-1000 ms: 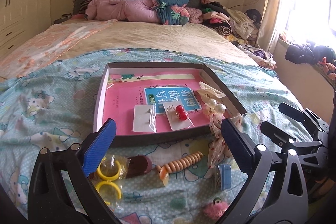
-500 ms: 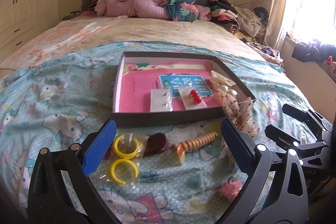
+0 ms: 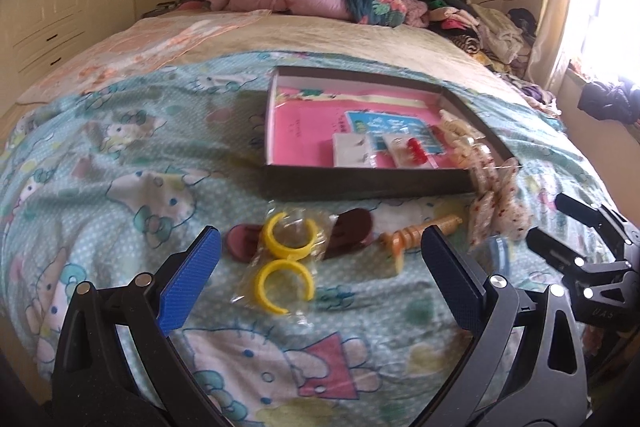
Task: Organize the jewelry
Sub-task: 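Grasp the yellow hoop earring pack with the left tool while the right tool grasps the polka-dot bow scrunchie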
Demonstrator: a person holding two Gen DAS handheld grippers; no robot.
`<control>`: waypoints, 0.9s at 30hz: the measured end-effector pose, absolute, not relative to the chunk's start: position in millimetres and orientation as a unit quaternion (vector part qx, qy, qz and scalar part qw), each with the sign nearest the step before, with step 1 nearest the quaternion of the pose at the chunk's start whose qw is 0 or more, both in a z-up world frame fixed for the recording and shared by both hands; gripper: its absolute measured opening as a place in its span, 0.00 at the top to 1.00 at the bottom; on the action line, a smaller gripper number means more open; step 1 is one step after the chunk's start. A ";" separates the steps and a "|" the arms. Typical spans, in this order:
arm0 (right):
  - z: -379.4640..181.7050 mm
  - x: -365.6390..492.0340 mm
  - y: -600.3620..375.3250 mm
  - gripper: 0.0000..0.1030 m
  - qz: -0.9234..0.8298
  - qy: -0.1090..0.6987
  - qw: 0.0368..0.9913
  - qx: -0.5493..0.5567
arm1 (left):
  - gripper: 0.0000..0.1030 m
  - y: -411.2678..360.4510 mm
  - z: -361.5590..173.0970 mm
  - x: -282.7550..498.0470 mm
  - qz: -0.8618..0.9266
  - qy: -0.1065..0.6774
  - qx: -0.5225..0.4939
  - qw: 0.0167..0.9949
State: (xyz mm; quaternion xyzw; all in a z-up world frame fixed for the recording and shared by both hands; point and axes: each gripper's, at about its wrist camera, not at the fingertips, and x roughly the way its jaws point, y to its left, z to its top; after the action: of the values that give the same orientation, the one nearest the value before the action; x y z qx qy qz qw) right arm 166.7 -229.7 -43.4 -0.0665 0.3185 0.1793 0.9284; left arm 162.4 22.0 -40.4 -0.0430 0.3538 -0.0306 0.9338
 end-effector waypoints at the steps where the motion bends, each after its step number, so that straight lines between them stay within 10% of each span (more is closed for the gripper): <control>1: -45.3 168.6 -229.6 0.16 0.178 0.321 0.928 -0.067 | 0.11 25.2 -42.8 163.1 -0.027 0.358 -0.045 0.932; 14: -70.2 208.4 -235.3 0.16 0.158 0.357 0.919 -0.056 | 0.13 50.2 -75.6 187.7 -0.004 0.410 -0.081 0.909; 21: -79.0 229.7 -238.7 0.17 0.158 0.377 0.912 -0.032 | 0.45 42.4 -84.8 192.7 -0.013 0.431 -0.062 0.900; 27: -84.4 233.6 -236.8 0.48 0.168 0.387 0.906 -0.033 | 0.69 42.9 -83.9 190.0 -0.017 0.431 -0.059 0.900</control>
State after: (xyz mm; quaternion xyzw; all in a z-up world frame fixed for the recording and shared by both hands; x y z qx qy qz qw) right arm 233.6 -236.8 -84.4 -0.0326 0.3872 0.1679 0.9060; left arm 190.0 42.9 -83.9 -0.0593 0.4312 -0.0167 0.9002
